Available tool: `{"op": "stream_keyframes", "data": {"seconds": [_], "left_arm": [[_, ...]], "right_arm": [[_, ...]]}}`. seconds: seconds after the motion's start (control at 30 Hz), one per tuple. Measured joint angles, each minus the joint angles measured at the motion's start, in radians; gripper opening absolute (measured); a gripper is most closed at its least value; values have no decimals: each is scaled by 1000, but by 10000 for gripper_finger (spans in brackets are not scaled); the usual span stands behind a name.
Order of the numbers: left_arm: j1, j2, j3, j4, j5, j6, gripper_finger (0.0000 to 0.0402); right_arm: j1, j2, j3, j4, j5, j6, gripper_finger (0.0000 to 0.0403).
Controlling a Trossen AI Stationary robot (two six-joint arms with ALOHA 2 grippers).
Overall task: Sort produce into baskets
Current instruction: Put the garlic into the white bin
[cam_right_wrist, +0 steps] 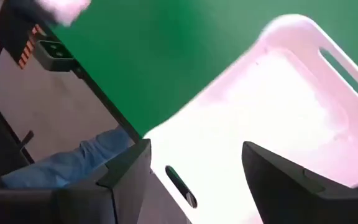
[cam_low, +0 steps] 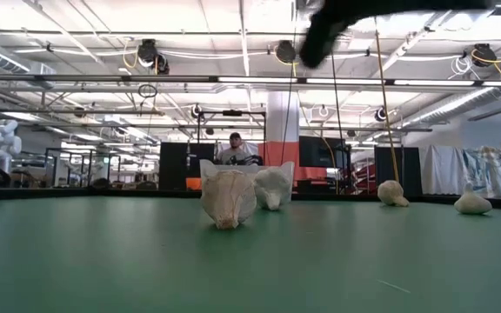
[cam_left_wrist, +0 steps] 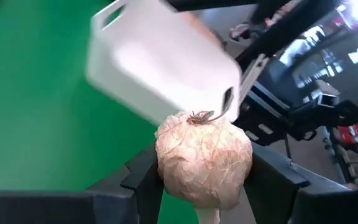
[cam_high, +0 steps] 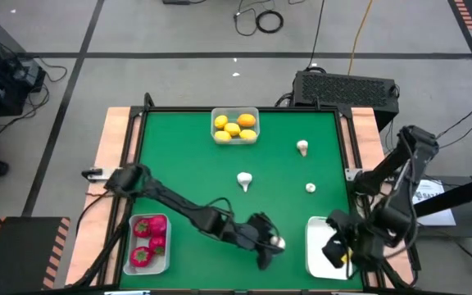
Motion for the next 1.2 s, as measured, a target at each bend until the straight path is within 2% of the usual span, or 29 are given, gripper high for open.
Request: {"op": "stream_keyframes", "data": {"seconds": [0.23,0.37,0.5,0.63,0.83,1.0,1.2], "left_arm": [[27,198,310,-5,34,185,189],[53,296,442,-6,33,279,189],[83,387,542,-5,67,303,189],[101,450,591,50,81,304,189],[114,493,599,159,65,310,189],[125,496,599,159,22,316,189],[133,495,599,156,69,377,191]], "right_arm": [[96,4,0,-59,41,165,242],[123,4,0,-70,44,222,242],[129,4,1,-85,45,252,242],[129,4,1,-113,45,262,242],[128,4,1,-134,48,287,242],[127,4,1,-151,95,288,242],[127,4,1,-153,126,287,242]]}}
